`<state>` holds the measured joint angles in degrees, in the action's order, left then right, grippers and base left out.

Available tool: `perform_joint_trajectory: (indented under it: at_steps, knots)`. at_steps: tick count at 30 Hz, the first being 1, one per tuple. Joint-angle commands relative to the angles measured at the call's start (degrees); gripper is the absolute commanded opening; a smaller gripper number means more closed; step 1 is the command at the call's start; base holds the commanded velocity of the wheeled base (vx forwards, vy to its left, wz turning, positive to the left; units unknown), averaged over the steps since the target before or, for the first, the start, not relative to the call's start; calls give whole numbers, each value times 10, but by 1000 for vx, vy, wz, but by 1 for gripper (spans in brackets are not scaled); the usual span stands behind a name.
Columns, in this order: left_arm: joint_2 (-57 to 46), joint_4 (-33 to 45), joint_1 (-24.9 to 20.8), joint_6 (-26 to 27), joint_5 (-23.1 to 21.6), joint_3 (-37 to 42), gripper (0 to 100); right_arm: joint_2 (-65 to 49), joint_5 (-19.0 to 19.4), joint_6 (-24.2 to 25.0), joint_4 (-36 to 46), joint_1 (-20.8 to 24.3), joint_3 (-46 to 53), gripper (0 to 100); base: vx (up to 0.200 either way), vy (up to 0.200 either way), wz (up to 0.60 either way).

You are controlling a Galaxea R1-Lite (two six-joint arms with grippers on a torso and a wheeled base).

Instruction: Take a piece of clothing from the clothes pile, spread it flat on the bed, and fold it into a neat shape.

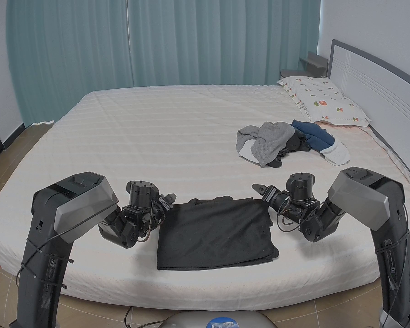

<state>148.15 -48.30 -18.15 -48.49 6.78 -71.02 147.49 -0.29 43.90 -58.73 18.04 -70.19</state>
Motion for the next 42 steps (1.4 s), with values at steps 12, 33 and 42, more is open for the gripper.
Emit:
perform_joint_trajectory:
  at_steps: [12,33,42]
  knots:
    - [-117,-31,11,15,-186,180,100,-83,123,98,-31,-120,162,100,0,0,0]
    - [-96,-51,-7,147,-198,220,100,-46,130,93,-61,-109,178,100,0,0,0]
    - [-92,-52,-9,156,-195,220,100,-46,130,93,-61,-108,178,100,0,0,0]
